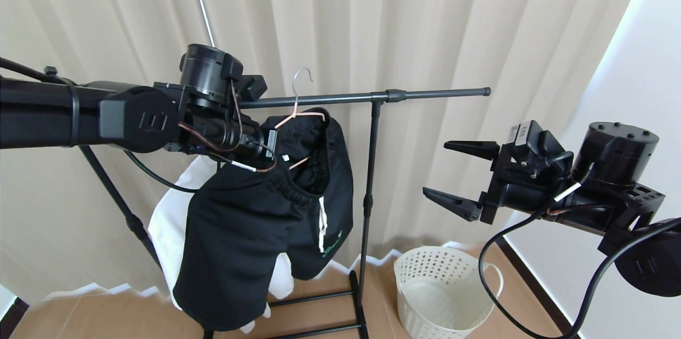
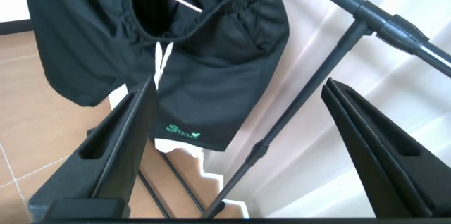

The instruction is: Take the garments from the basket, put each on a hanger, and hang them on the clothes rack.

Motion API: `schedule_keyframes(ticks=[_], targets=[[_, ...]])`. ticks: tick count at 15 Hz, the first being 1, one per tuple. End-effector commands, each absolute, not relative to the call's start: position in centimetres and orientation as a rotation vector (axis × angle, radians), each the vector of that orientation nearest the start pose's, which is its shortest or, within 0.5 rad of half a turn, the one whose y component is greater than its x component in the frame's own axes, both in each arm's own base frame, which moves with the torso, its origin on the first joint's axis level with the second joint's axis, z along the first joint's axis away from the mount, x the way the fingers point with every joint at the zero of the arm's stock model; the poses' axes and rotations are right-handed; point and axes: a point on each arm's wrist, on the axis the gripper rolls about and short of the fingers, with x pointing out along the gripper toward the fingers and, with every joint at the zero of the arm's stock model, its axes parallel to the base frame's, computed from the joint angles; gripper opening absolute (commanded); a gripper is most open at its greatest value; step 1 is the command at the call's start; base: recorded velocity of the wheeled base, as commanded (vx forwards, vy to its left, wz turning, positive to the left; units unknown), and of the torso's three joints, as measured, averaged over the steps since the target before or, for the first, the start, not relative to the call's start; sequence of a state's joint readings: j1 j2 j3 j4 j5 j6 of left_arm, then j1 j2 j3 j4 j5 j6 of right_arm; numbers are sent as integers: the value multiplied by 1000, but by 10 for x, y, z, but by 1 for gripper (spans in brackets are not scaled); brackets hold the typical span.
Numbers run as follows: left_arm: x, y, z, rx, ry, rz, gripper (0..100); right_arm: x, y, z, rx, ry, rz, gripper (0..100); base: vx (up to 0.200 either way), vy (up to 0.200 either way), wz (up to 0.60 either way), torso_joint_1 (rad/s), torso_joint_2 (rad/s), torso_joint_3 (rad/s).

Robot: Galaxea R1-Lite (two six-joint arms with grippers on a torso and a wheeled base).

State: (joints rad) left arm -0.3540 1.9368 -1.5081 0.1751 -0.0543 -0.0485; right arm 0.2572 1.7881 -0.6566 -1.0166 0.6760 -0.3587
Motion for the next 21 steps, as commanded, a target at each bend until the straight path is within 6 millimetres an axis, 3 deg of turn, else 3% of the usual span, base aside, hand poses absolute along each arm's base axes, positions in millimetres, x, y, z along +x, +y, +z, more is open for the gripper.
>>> schedule_keyframes(ticks=[1, 9, 21], targets=[[374, -140, 202, 28, 623, -352, 0, 291, 91, 154, -306, -47, 944, 100, 0, 0, 0, 0, 0, 0], [412, -158, 178, -118, 625, -246, 0, 292, 92, 153, -305, -43, 944, 100, 0, 0, 0, 0, 0, 0], [432, -161, 157, -158, 644, -191, 0, 295, 92, 149, -304, -31, 945, 100, 0, 0, 0, 0, 0, 0]])
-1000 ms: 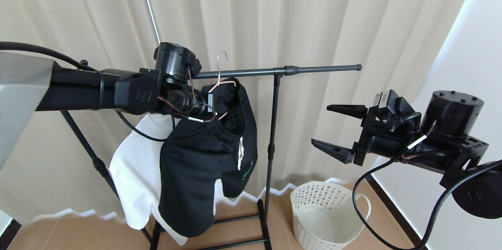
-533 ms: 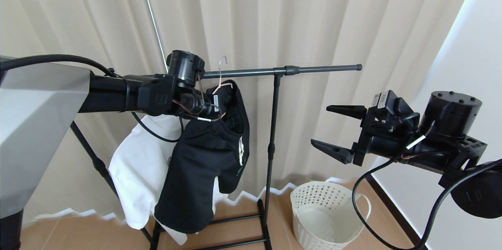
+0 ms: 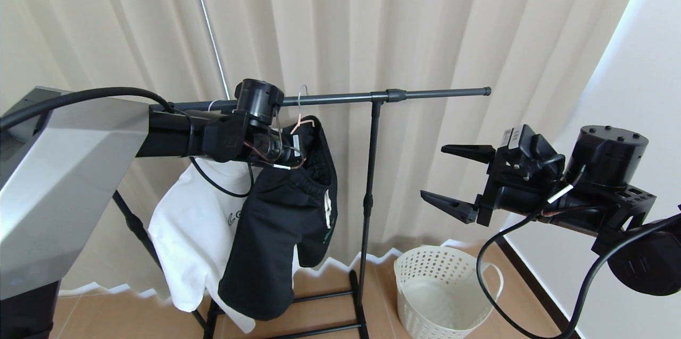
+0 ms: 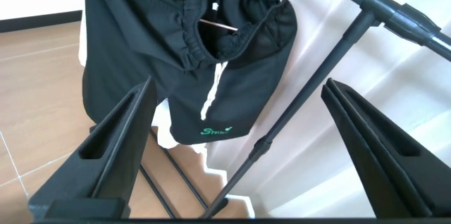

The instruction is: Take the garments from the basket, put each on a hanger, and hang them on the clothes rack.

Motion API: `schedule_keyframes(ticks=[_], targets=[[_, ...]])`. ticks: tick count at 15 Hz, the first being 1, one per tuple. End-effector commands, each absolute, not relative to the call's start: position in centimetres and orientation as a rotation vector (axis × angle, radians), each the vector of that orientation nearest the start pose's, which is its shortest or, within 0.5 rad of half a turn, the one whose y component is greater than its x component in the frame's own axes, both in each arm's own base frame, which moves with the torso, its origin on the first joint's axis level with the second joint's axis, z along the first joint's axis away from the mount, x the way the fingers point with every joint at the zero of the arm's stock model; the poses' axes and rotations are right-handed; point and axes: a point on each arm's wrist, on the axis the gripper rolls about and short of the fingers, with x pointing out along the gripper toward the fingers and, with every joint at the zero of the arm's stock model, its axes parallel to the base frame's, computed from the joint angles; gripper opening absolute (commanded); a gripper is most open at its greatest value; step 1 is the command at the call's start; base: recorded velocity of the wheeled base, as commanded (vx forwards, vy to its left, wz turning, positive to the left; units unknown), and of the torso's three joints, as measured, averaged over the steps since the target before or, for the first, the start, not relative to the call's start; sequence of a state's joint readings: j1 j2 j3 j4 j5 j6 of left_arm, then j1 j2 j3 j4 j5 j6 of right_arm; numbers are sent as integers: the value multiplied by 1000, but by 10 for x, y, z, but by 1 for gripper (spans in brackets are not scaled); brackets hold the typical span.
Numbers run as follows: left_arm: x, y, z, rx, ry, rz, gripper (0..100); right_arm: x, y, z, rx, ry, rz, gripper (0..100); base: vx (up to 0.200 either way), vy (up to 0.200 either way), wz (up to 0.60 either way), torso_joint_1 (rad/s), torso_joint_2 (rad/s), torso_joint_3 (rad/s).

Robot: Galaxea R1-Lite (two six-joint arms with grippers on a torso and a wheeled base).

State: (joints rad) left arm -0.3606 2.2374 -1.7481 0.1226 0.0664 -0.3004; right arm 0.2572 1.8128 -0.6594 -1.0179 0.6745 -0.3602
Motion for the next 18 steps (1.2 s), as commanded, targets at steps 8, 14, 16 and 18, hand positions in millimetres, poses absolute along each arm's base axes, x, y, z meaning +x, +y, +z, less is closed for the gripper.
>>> schedule_keyframes(ticks=[8, 14, 16, 18], targets=[[440, -162, 153, -156, 633, -168, 0, 297, 93, 145, -302, -22, 946, 100, 0, 0, 0, 0, 0, 0], [451, -159, 143, -157, 636, -155, 0, 297, 93, 144, -302, -20, 947, 100, 0, 0, 0, 0, 0, 0], [451, -159, 143, -158, 636, -156, 0, 298, 93, 144, -301, -18, 947, 100, 0, 0, 0, 0, 0, 0], [452, -160, 140, -156, 640, -154, 0, 299, 93, 142, -300, -12, 948, 100, 0, 0, 0, 0, 0, 0]])
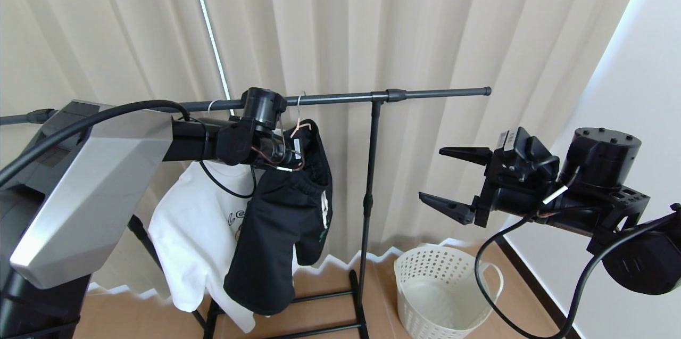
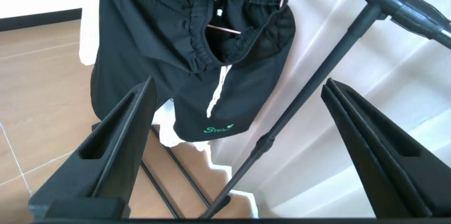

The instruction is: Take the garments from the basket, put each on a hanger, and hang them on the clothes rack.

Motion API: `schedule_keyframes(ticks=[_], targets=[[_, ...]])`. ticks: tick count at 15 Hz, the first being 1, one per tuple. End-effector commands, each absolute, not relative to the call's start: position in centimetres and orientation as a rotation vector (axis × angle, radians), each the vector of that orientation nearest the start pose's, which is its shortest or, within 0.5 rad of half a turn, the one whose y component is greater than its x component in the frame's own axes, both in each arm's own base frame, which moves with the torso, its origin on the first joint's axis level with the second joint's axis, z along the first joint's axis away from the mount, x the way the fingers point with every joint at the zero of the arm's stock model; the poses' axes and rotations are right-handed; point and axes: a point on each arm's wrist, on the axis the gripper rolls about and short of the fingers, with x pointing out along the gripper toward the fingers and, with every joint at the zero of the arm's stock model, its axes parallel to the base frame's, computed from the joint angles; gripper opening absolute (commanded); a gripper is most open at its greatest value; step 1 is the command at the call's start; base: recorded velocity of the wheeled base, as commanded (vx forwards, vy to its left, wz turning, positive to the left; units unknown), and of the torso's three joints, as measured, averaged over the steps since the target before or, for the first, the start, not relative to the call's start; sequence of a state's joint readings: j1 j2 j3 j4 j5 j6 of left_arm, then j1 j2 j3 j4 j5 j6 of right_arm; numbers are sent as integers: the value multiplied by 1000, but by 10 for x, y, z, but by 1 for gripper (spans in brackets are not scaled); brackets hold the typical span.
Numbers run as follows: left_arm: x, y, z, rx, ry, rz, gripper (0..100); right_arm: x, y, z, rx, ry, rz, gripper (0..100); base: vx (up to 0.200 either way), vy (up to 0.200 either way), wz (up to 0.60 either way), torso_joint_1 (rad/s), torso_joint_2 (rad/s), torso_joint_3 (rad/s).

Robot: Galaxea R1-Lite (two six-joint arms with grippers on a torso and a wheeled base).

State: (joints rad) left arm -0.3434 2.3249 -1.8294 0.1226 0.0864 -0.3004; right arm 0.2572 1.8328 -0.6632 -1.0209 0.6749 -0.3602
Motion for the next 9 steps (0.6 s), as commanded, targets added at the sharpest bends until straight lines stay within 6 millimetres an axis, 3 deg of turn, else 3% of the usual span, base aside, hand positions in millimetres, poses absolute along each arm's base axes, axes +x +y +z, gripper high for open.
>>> schedule_keyframes(ticks=[1, 5, 6, 9], targets=[[452, -160, 140, -157, 641, -155, 0, 299, 93, 142, -300, -12, 948, 100, 0, 0, 0, 0, 0, 0], [452, -160, 140, -157, 641, -155, 0, 299, 93, 142, -300, -14, 947, 100, 0, 0, 0, 0, 0, 0], [451, -159, 142, -157, 638, -156, 100, 299, 93, 141, -301, -11, 948, 100, 0, 0, 0, 0, 0, 0], [452, -160, 147, -162, 620, -159, 100, 299, 93, 142, -302, -15, 947, 100, 0, 0, 0, 0, 0, 0]])
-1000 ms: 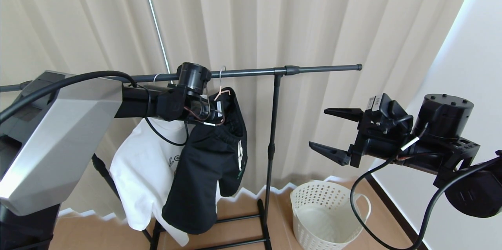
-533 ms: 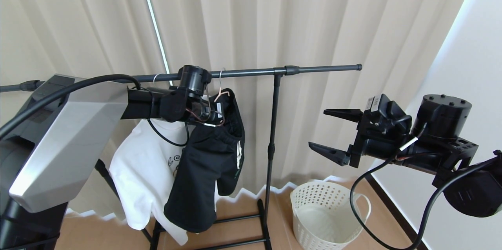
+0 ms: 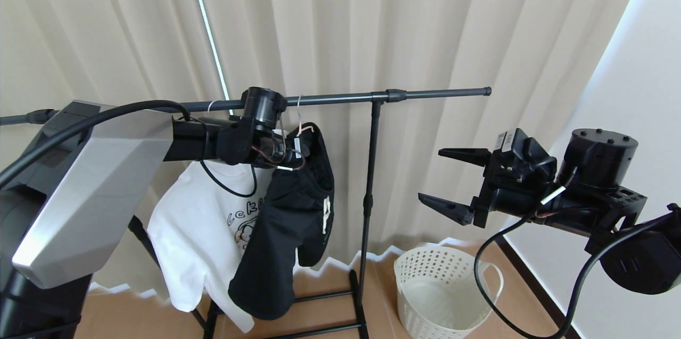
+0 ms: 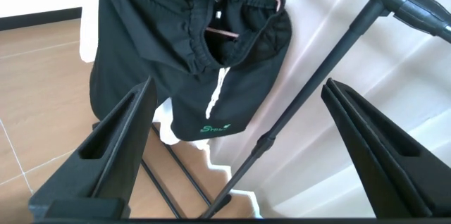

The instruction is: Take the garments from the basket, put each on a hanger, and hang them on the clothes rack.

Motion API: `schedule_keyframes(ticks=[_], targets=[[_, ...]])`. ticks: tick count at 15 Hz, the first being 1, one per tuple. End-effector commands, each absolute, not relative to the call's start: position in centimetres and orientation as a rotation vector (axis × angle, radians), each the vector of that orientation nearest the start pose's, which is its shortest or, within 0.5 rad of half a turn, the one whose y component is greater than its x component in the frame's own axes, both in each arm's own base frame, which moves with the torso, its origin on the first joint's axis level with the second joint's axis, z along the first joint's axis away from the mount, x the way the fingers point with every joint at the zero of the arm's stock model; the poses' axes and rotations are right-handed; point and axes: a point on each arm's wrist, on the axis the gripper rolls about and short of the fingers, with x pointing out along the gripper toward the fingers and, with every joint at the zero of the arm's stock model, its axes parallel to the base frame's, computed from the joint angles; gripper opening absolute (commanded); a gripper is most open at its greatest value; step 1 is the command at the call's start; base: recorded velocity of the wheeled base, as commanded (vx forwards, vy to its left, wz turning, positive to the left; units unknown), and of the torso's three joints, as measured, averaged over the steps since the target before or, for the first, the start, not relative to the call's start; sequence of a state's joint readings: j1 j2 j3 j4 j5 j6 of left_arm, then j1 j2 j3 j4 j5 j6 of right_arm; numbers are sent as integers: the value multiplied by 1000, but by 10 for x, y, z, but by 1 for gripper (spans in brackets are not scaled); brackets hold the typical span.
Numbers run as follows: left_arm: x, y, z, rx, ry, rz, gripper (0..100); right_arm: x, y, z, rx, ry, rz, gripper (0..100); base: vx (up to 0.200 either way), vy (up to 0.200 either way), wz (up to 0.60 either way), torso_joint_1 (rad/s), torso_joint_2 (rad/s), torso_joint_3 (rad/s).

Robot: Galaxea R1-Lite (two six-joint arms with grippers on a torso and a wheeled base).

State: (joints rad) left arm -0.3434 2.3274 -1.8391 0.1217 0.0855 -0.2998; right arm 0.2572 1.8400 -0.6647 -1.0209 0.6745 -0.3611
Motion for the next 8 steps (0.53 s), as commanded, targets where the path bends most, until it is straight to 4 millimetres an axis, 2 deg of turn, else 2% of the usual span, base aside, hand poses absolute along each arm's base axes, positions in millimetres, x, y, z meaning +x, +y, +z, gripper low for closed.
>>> schedule_keyframes(ticks=[1, 3, 5, 6, 8], targets=[[452, -159, 149, -161, 620, -157, 100, 299, 93, 142, -300, -14, 947, 100, 0, 0, 0, 0, 0, 0], [442, -157, 165, -163, 602, -156, 100, 298, 93, 144, -301, -18, 947, 100, 0, 0, 0, 0, 0, 0], [422, -149, 192, -166, 569, -162, 100, 296, 93, 148, -305, -34, 946, 100, 0, 0, 0, 0, 0, 0], [408, -144, 207, -160, 553, -167, 100, 294, 92, 153, -308, -49, 942, 100, 0, 0, 0, 0, 0, 0], [365, -128, 237, -94, 518, -190, 100, 289, 91, 166, -304, -84, 931, 100, 0, 0, 0, 0, 0, 0]])
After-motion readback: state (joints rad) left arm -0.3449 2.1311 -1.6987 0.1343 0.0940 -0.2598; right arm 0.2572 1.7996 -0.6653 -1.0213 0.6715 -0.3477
